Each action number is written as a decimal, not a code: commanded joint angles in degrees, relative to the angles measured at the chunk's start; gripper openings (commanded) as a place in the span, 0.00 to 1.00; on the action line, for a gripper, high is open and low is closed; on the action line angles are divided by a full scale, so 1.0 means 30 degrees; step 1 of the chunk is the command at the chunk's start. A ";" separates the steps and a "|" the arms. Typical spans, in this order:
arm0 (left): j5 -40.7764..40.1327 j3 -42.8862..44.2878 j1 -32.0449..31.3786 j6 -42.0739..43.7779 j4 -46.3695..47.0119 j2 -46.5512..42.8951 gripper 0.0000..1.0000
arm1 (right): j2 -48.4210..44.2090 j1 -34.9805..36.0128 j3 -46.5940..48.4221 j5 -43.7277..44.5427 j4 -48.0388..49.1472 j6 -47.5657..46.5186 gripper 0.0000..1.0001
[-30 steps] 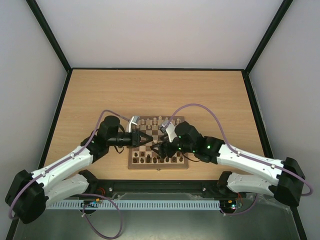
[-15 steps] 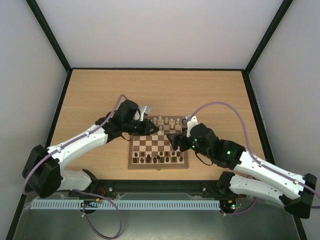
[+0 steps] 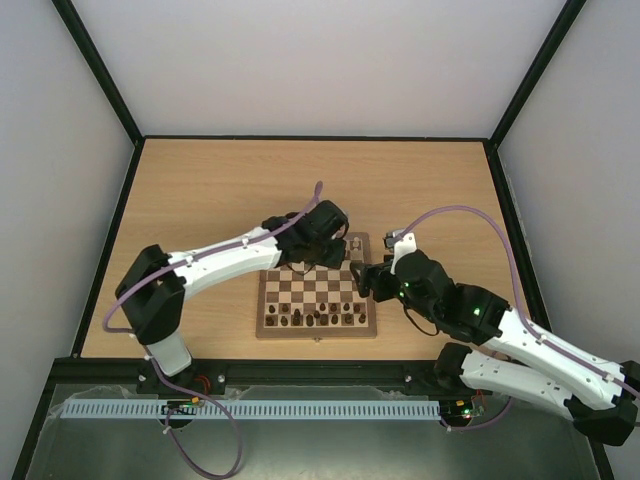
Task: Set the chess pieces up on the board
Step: Place the chess piece on the chessboard, then adjust the chess piece on the chessboard.
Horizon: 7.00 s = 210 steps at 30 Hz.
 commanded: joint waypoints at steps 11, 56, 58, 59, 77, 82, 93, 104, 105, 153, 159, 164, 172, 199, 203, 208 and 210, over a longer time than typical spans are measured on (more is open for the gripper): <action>-0.4812 0.2300 -0.0168 0.0809 -0.1642 0.3476 0.05 | -0.0502 -0.0134 -0.0063 0.0672 -0.0938 0.0113 0.90; -0.4477 0.3471 0.0285 0.1610 -0.0866 0.5472 0.26 | -0.0318 -0.0671 -0.0475 -0.0192 -0.0354 -0.0659 0.92; -0.4469 0.3361 0.0270 0.1622 -0.0901 0.5192 0.27 | -0.0295 -0.0705 -0.0503 -0.0158 -0.0349 -0.0663 0.92; -0.4462 0.3323 0.0265 0.1580 -0.0938 0.5035 0.27 | -0.0295 -0.0718 -0.0482 -0.0219 -0.0351 -0.0663 0.92; -0.4736 -0.5005 -0.0367 -0.1522 0.0664 -0.7793 0.55 | 0.4242 -0.0734 0.1533 -0.4645 -0.1164 -0.1137 0.85; -0.4873 -0.7979 -0.0403 -0.2485 0.1109 -1.2219 0.69 | 0.7160 -0.0573 0.3407 -0.7121 -0.2492 -0.1466 0.69; -0.4629 -1.0074 -0.0398 -0.2832 0.1052 -1.5557 0.80 | 1.2193 0.1277 0.5888 -0.7083 -0.5353 -0.0898 0.35; -0.4095 -1.0891 -0.0365 -0.2708 0.1822 -1.5924 0.81 | 1.4905 0.1869 0.6036 -0.6584 -0.5012 -0.0257 0.26; -0.4104 -1.0902 -0.0378 -0.2693 0.1797 -1.5933 0.81 | 1.5023 0.1891 0.6019 -0.6572 -0.4940 -0.0257 0.26; -0.4548 -1.0877 -0.0361 -0.2216 0.1649 -1.5849 0.81 | 1.7998 0.2175 0.6877 -0.5988 -0.3794 -0.0797 0.17; -0.4549 -1.0809 -0.0378 -0.2205 0.1680 -1.5793 0.81 | 1.8236 0.2173 0.6849 -0.5842 -0.3778 -0.0867 0.17; -0.4578 -1.0800 -0.0345 -0.2166 0.1659 -1.5739 0.81 | 1.8459 0.2187 0.6945 -0.5770 -0.3749 -0.0942 0.14; -0.4608 -1.0758 -0.0301 -0.2115 0.1673 -1.5720 0.81 | 1.8672 0.2196 0.7152 -0.5795 -0.3612 -0.1095 0.10; -0.4433 -1.0773 0.0085 -0.1807 0.1600 -1.5734 0.81 | 2.0037 0.2196 0.8650 -0.5590 -0.3213 -0.1627 0.07; -0.4404 -1.0726 0.0163 -0.1774 0.1585 -1.5778 0.81 | 2.0128 0.2175 0.8804 -0.5619 -0.3161 -0.1716 0.07; -0.4345 -1.0706 0.0200 -0.1770 0.1552 -1.5737 0.81 | 2.0343 0.2178 0.8955 -0.5761 -0.3103 -0.1776 0.07; -0.4344 -1.0705 0.0219 -0.1757 0.1541 -1.5735 0.81 | 2.0350 0.2196 0.8932 -0.5770 -0.3060 -0.1805 0.07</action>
